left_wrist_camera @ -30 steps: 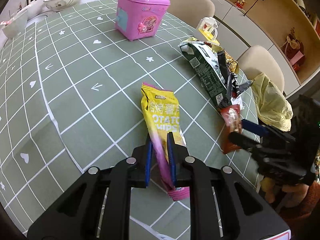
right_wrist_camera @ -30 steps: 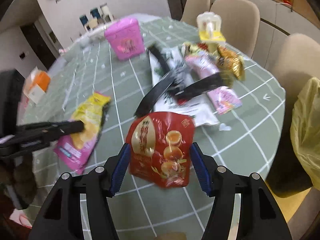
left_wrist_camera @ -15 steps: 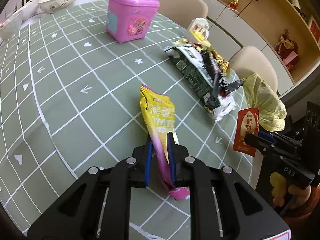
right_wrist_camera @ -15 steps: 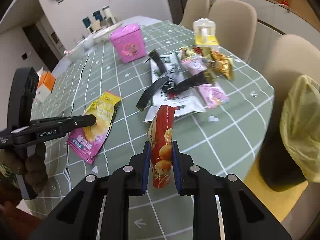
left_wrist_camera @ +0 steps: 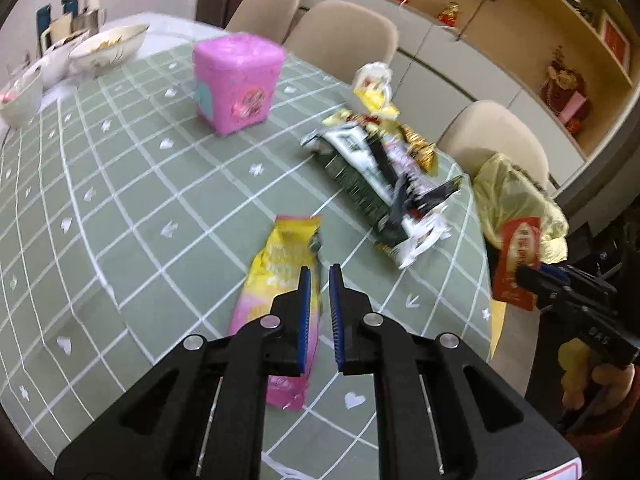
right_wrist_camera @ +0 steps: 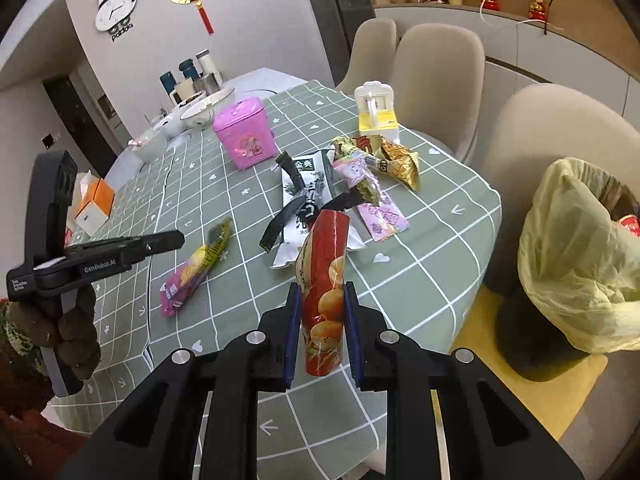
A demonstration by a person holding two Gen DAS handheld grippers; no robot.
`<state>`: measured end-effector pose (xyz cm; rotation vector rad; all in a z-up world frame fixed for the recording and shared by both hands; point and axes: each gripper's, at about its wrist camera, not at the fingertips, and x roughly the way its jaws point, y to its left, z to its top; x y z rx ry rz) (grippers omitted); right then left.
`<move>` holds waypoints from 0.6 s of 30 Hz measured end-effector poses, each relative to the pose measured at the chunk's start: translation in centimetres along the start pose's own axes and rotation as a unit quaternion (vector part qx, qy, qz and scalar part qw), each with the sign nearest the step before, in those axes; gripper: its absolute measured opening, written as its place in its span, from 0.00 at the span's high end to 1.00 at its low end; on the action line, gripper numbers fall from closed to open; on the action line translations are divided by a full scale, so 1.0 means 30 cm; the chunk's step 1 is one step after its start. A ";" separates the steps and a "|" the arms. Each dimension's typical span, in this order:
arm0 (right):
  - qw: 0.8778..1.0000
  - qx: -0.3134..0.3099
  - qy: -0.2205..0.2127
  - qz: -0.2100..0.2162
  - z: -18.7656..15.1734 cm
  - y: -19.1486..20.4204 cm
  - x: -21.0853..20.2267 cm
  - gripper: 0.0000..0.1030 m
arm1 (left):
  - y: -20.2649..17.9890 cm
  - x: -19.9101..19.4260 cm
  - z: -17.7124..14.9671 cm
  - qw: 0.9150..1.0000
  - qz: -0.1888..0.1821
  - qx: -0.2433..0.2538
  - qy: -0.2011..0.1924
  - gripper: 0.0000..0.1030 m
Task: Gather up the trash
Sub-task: 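Lift both held bags up from the table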
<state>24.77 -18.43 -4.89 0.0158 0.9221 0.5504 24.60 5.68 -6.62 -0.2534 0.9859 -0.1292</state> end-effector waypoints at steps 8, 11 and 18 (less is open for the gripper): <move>1.000 0.013 0.002 0.010 -0.048 -0.031 -0.009 0.80 | 0.066 0.050 -0.091 0.998 0.061 -0.018 -0.001 0.49; 1.000 0.016 -0.005 0.012 -0.046 -0.034 -0.016 0.80 | 0.057 0.094 -0.108 0.997 0.081 -0.010 0.019 0.50; 1.000 0.015 -0.022 0.011 -0.058 -0.054 -0.053 0.80 | 0.003 0.061 -0.091 0.997 0.082 -0.003 0.002 0.91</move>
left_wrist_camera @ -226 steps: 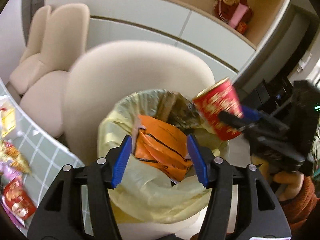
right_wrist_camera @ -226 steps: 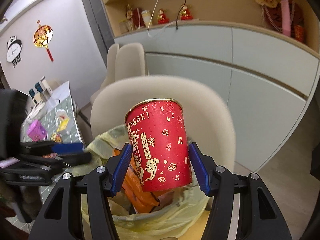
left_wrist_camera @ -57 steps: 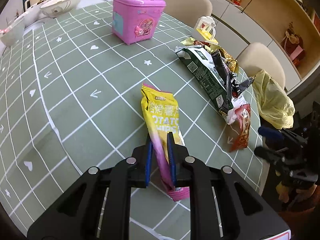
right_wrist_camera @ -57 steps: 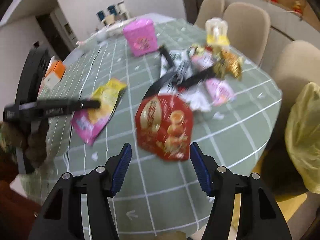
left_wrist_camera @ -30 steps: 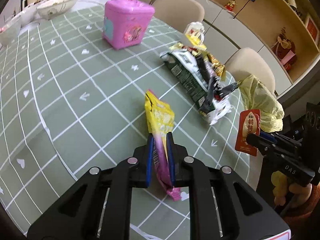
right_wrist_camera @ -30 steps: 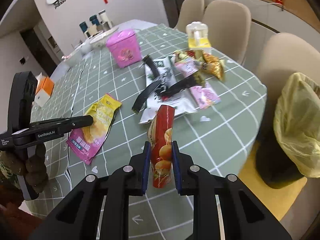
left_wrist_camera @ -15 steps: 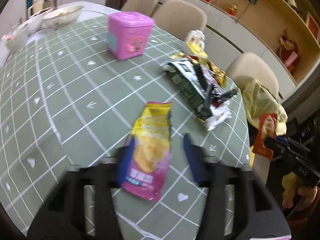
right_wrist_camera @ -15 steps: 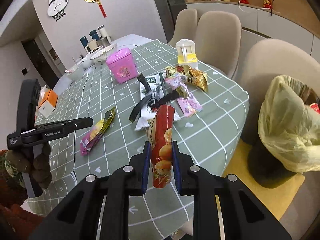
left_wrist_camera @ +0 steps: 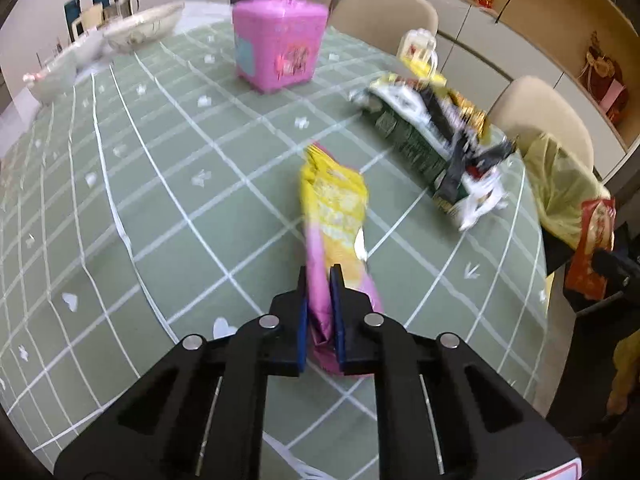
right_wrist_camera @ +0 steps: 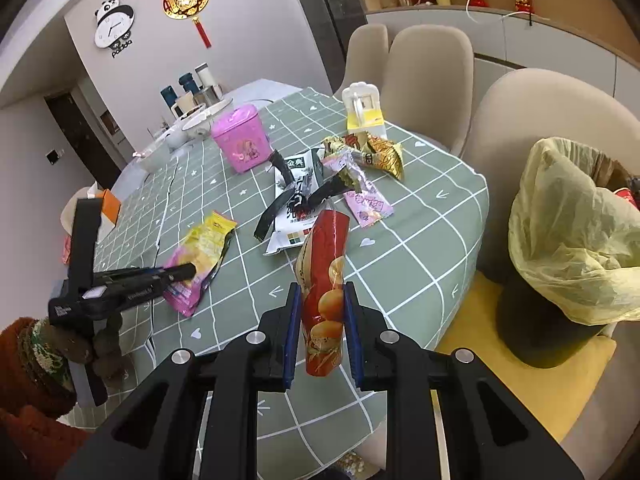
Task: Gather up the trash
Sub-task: 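Lift both held bags up from the table, then carry both held bags over the bin and open both grippers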
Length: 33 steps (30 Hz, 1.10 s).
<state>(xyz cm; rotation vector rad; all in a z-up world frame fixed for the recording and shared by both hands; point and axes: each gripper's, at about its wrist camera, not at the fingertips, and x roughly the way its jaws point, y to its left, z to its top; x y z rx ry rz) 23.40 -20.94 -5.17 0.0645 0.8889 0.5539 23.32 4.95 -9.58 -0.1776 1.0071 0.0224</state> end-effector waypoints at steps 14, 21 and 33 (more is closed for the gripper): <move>0.997 -0.046 -0.067 -0.012 0.211 -0.046 -0.201 0.80 | -0.179 -0.307 0.276 0.990 -0.071 -0.014 -0.124 0.91; 0.991 -0.055 -0.115 -0.045 0.352 -0.165 -0.351 0.80 | -0.414 -0.374 0.446 0.976 -0.132 0.038 -0.169 0.91; 0.978 0.011 -0.156 -0.139 0.403 -0.599 -0.569 0.80 | -0.928 -0.197 0.595 0.950 -0.254 0.132 -0.125 0.91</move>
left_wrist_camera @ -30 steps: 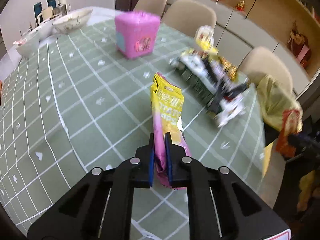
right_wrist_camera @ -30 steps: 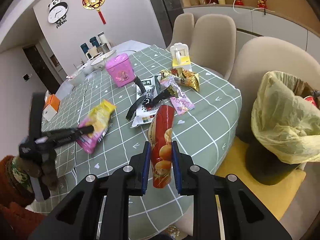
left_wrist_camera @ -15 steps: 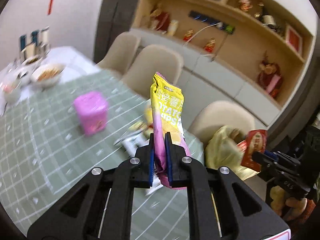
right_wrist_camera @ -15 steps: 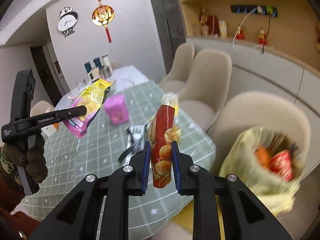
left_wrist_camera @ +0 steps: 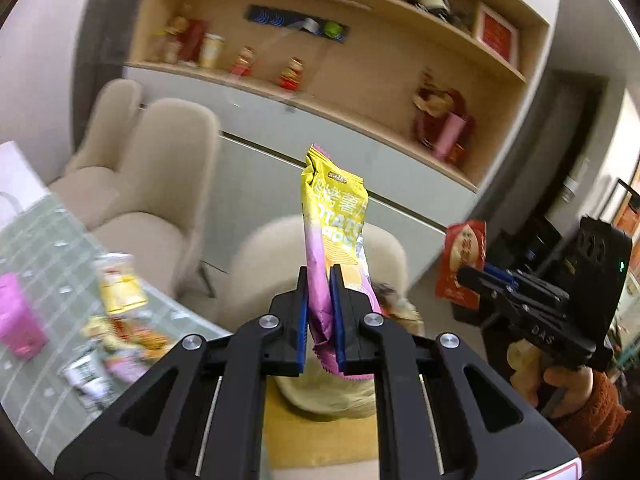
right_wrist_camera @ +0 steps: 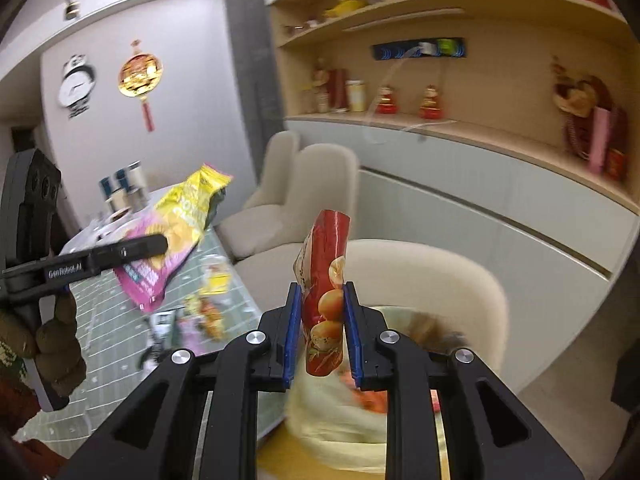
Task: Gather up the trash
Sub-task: 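Carry both held bags over the bin and open both grippers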
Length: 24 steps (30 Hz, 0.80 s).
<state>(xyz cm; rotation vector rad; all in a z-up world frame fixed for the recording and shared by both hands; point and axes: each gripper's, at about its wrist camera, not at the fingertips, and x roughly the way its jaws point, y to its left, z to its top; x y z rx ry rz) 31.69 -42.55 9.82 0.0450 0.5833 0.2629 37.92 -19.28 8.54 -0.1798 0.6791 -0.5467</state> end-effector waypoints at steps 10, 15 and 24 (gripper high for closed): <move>0.998 0.056 0.021 -0.035 -0.047 -0.292 0.053 0.80 | -0.164 0.471 -0.073 0.990 -0.051 0.023 0.131 0.91; 0.996 0.077 0.042 -0.031 -0.085 -0.368 0.112 0.80 | -0.153 0.636 -0.148 0.982 -0.021 0.007 0.190 0.83; 0.993 0.091 0.072 -0.005 -0.129 -0.388 0.230 0.80 | -0.070 0.603 -0.179 0.982 0.009 -0.042 0.184 0.61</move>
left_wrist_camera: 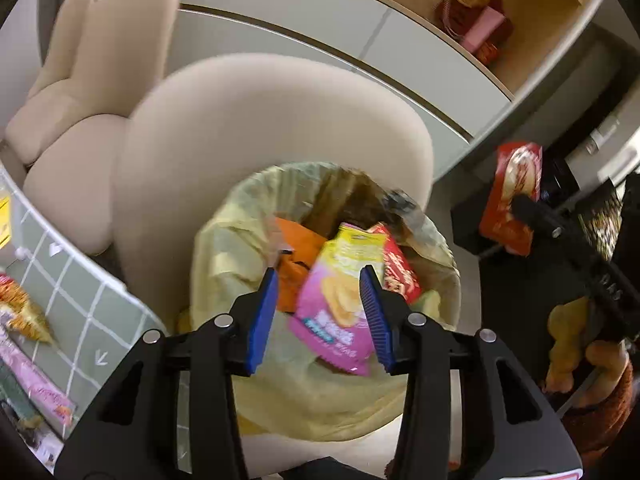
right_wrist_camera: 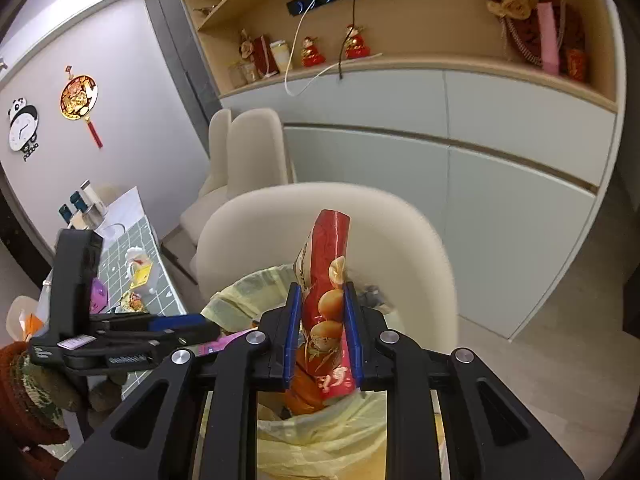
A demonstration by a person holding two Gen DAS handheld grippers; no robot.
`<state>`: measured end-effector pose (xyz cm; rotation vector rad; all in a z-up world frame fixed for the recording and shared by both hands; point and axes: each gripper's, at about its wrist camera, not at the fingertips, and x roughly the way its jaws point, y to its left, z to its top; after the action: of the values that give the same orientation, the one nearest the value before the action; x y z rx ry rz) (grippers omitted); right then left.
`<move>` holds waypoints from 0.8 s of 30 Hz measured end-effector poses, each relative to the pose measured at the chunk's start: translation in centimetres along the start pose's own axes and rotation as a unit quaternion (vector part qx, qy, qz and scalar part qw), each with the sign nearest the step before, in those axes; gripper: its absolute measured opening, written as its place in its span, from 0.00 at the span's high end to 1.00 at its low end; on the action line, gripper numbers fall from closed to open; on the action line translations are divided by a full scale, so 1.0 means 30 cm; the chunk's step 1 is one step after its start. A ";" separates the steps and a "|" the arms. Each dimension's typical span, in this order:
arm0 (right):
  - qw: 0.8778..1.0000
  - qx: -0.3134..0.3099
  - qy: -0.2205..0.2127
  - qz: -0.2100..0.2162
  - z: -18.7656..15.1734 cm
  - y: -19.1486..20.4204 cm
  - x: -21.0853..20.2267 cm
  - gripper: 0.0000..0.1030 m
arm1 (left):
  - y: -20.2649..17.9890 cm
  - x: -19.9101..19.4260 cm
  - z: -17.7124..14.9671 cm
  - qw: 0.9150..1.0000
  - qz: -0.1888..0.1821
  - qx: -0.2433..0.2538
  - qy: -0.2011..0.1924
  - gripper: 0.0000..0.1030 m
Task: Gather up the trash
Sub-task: 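Carry both held bags over the bin and open both grippers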
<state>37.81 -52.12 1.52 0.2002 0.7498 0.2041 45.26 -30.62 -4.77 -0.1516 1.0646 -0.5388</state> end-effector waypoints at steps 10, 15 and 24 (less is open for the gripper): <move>0.989 -0.034 0.104 0.103 -0.080 0.187 0.264 0.80 | 0.139 -0.167 -0.052 0.997 0.031 -0.065 -0.038 0.60; 0.982 -0.042 0.177 0.051 -0.159 0.170 0.413 0.80 | 0.172 -0.215 -0.094 0.995 0.046 -0.080 -0.045 0.60; 0.985 -0.053 0.161 0.009 -0.174 0.186 0.392 0.55 | 0.259 -0.299 -0.188 0.991 0.064 -0.105 -0.046 0.57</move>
<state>41.97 -43.20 -8.50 0.0720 1.0565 0.2977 39.78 -18.77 -3.34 -0.2880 1.0320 -0.3018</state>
